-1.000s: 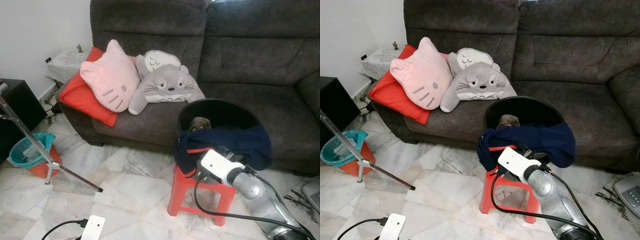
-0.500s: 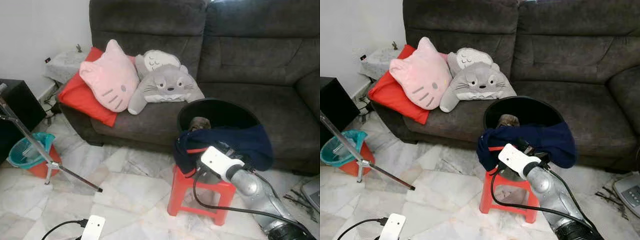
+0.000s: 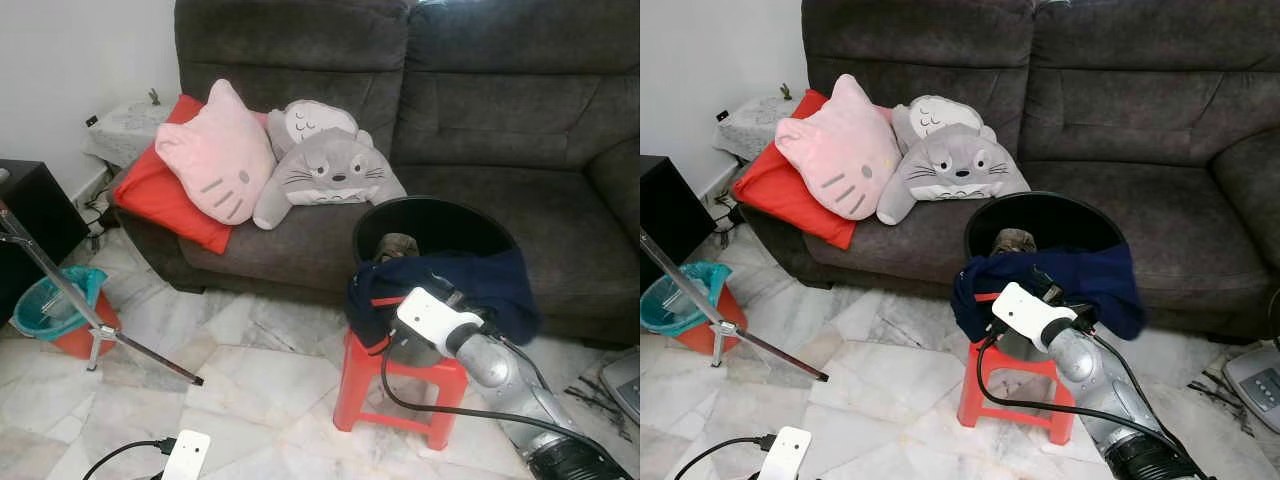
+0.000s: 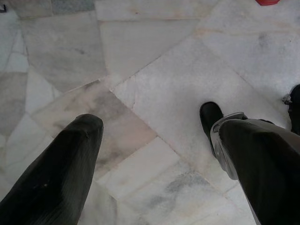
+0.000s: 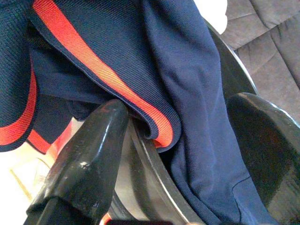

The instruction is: Hang hanger

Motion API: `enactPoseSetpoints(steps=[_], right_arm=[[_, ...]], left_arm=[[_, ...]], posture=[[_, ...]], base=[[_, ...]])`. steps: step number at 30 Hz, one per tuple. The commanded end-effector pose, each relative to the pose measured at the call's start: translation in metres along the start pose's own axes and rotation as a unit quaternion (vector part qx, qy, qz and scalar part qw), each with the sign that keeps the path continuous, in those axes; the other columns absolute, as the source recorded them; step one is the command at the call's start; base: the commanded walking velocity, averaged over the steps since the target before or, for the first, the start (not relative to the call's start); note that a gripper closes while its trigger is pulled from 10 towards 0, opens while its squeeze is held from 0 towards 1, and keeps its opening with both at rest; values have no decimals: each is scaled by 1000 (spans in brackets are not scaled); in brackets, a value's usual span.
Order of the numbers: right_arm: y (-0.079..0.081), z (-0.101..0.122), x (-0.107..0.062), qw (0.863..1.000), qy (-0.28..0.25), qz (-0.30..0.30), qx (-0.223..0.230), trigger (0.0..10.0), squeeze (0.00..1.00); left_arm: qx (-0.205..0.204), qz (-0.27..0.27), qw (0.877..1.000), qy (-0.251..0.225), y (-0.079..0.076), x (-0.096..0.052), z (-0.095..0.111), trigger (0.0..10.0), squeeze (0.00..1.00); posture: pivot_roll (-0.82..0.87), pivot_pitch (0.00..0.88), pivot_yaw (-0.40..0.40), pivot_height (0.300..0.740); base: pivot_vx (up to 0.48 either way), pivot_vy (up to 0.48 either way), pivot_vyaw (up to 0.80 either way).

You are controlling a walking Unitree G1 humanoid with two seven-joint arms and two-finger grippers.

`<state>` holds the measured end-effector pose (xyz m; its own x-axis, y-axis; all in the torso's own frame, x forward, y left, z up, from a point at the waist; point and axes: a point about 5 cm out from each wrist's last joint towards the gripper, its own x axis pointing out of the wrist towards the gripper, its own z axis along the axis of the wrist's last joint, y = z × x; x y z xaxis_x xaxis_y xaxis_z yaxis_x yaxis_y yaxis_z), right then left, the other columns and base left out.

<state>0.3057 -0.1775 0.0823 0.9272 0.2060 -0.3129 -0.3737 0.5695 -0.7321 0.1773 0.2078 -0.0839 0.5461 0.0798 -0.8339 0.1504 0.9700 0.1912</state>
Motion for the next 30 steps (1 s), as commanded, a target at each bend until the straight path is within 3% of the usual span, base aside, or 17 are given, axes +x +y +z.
enactPoseSetpoints(steps=[1,30], right_arm=[[-3,3,2,1000,-9,-6,2,10000,0],[4,4,6,998,-33,-44,5,10000,0]], left_arm=[[6,5,1000,2,2,0,-1,10000,0],[8,4,1000,1,1,0,-1,10000,0]], posture=[[-45,0,55,740],[-41,0,55,740]], base=[[0,0,0],[0,0,0]])
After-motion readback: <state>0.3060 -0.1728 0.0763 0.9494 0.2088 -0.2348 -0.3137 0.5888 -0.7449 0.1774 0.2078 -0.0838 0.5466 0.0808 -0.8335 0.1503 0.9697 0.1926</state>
